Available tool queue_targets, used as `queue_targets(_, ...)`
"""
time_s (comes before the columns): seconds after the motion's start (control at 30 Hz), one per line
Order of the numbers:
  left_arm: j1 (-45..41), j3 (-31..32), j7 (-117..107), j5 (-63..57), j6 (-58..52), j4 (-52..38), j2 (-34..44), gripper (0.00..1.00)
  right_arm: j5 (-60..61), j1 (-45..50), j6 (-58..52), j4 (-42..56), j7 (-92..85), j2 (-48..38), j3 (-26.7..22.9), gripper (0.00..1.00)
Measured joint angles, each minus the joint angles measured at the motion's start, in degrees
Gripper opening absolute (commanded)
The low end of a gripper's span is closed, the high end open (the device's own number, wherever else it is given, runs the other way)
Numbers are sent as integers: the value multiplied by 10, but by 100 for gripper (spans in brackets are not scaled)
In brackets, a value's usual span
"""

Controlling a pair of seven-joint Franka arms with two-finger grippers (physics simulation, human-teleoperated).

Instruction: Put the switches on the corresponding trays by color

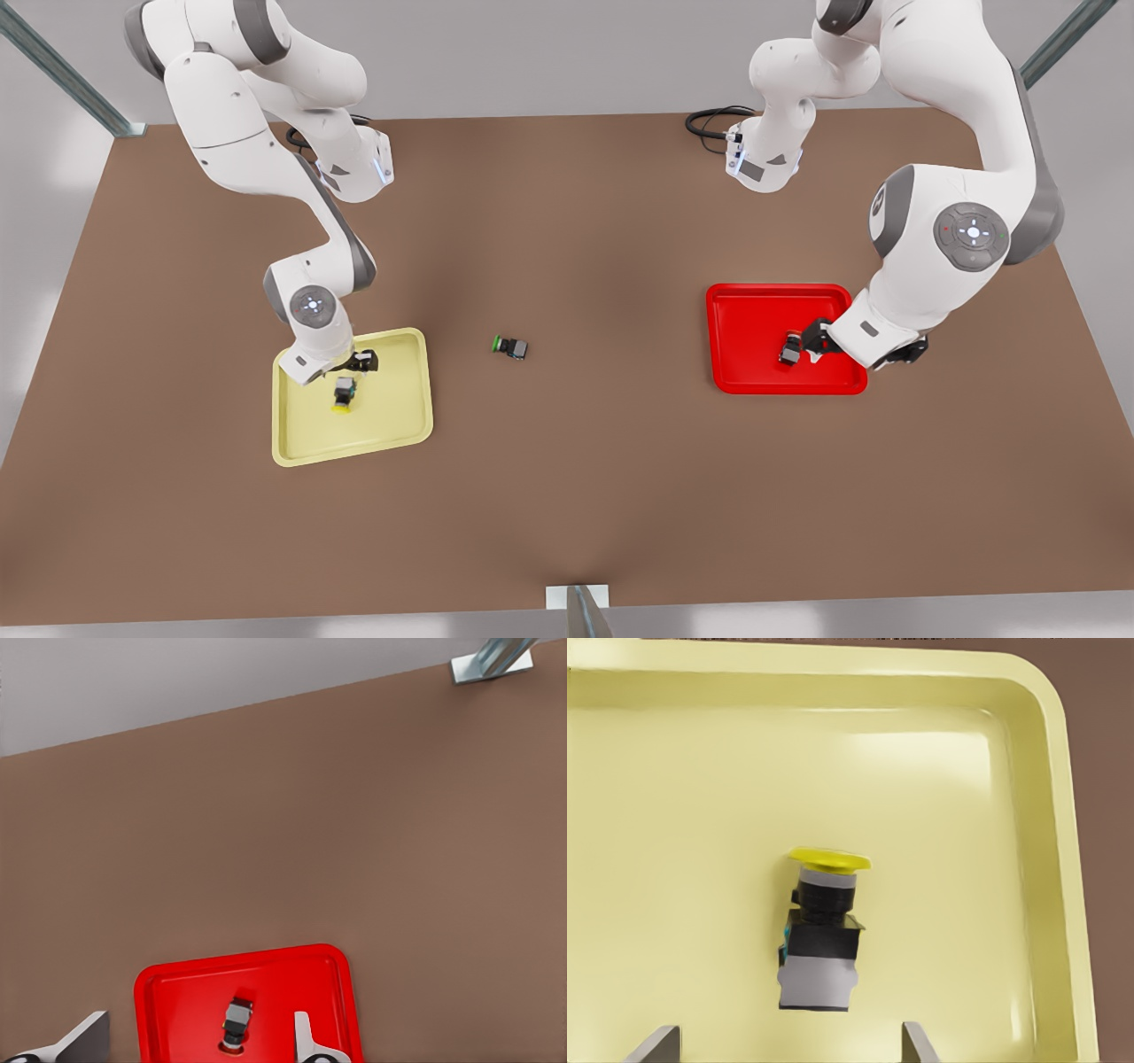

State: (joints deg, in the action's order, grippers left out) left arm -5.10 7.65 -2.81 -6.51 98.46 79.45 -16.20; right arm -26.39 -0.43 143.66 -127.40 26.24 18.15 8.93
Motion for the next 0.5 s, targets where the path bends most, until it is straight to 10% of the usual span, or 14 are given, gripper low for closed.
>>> queue_targets(0.5, 1, 0, 0, 2, -12, -1, 11, 100, 216, -30, -569, 395, -247, -159, -61, 100)
